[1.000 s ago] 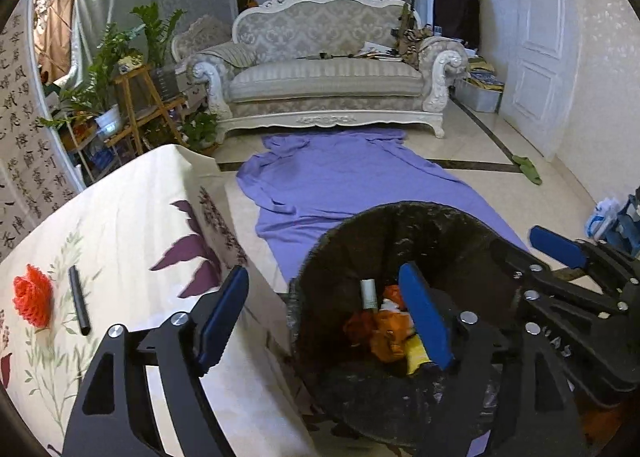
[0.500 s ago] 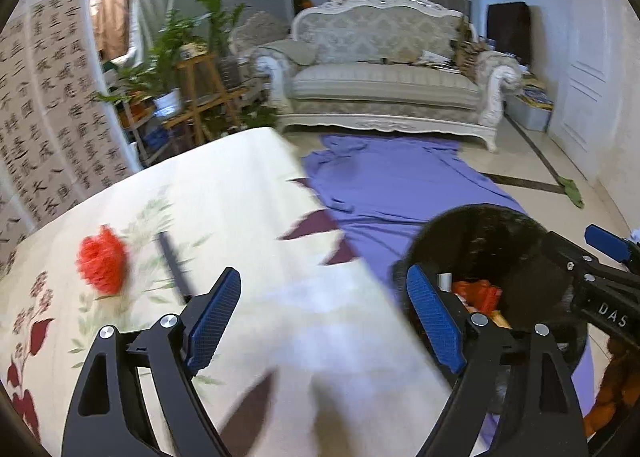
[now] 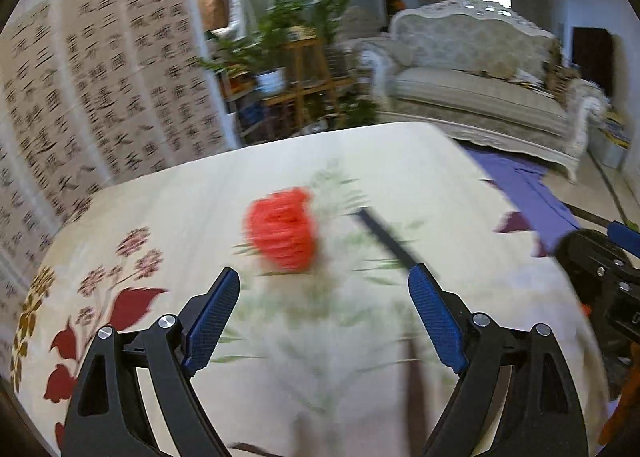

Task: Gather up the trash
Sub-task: 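Move both open tools back over the orange net and black tube, then grasp the black tube with the right tool while the left tool grasps the orange net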

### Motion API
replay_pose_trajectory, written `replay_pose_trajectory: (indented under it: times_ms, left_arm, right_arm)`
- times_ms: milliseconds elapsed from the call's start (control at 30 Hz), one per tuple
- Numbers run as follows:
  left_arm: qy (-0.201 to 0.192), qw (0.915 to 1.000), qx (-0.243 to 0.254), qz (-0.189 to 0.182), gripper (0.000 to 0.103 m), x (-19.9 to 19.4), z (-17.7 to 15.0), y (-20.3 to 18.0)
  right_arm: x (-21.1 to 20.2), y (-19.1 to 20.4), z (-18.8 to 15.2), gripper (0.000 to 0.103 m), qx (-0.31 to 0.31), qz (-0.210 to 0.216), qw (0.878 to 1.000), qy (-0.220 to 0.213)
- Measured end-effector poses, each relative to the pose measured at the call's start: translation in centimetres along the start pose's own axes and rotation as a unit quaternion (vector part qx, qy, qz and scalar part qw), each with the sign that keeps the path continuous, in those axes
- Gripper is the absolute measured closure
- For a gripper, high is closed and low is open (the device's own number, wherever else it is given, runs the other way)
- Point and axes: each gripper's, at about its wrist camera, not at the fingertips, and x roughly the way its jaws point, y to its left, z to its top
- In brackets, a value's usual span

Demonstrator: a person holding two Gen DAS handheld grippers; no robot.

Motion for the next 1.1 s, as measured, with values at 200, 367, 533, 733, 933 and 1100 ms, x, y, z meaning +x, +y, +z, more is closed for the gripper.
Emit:
replay_pose_trajectory:
  times_ms: [200,367,533,733,933,1100]
  left_arm:
    - [0.011,0.9986,-0.039,0.035,0.019,0.8,-0.3,4.4]
    - [0.017,0.9973,-0.055,0.046,0.019,1.1,-1.0,6.6]
    - [0.022,0.9965,-0.066,0.046,0.019,1.5,-1.3,7.9]
    - [0.026,0.9962,-0.074,0.038,0.019,1.8,-1.4,8.4]
    - [0.025,0.9966,-0.074,0.025,0.019,2.1,-1.1,8.2]
    - [0.025,0.9971,-0.071,0.009,0.019,2.2,-0.6,7.3]
  right_arm:
    - [2.4,5.3,1.3,0.027,-0.038,0.036,0.999,0.013]
    - [4.4,8.6,2.1,0.030,-0.068,0.051,0.996,0.027]
    - [6.6,11.0,2.5,0.043,-0.090,0.058,0.993,0.053]
    - [8.5,12.9,2.3,0.065,-0.112,0.066,0.988,0.088]
    - [9.1,13.1,2.5,0.090,-0.125,0.053,0.986,0.097]
    - [9.4,11.7,3.0,0.090,-0.107,0.030,0.989,0.094]
